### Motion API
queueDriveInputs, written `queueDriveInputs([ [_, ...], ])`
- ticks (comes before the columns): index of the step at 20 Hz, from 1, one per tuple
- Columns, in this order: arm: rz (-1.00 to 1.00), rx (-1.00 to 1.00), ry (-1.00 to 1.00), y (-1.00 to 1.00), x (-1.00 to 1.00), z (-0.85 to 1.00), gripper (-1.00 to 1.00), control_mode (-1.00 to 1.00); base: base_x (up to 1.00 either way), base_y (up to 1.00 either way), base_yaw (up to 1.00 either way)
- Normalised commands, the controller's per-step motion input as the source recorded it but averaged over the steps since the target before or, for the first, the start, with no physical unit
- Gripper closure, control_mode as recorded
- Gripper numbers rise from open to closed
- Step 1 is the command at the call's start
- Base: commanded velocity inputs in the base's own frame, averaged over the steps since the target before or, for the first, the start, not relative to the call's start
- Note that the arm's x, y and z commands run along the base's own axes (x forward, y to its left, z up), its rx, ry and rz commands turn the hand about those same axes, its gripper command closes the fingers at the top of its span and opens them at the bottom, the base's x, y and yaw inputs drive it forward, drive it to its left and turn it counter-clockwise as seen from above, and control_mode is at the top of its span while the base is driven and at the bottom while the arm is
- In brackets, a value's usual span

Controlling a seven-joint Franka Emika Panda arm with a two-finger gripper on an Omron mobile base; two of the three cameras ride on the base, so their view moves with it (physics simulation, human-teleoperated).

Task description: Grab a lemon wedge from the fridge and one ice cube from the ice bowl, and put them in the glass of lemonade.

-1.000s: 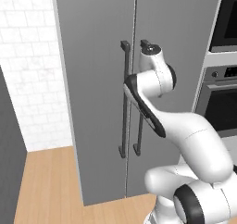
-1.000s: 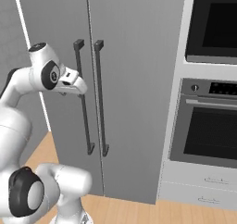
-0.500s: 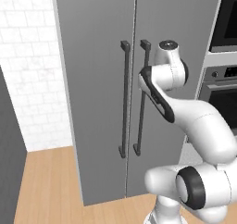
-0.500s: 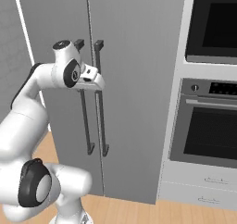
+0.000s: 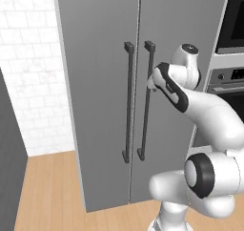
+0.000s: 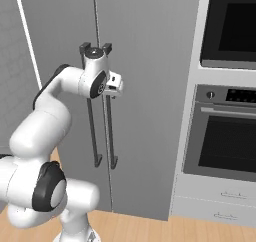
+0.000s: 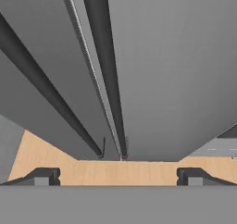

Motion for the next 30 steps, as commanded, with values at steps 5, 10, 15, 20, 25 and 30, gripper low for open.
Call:
queueDriveInputs([
  [5,0.0,-0.04,-0.02,0.16,0.42,-0.01,-1.0,-1.0,0.0,0.0,0.0],
  [10,0.0,0.0,-0.12,0.08,0.22,-0.22,-1.0,-1.0,0.0,0.0,0.0],
  [15,0.0,0.0,-0.02,0.21,0.39,-0.27,-1.0,-1.0,0.0,0.0,0.0],
  [20,0.0,0.0,0.0,0.04,0.27,-0.07,-1.0,-1.0,0.0,0.0,0.0],
  [25,0.0,0.0,0.0,-0.08,0.27,-0.01,-1.0,-1.0,0.0,0.0,0.0],
  [30,0.0,0.0,0.0,0.0,0.32,-0.11,-1.0,-1.0,0.0,0.0,0.0],
])
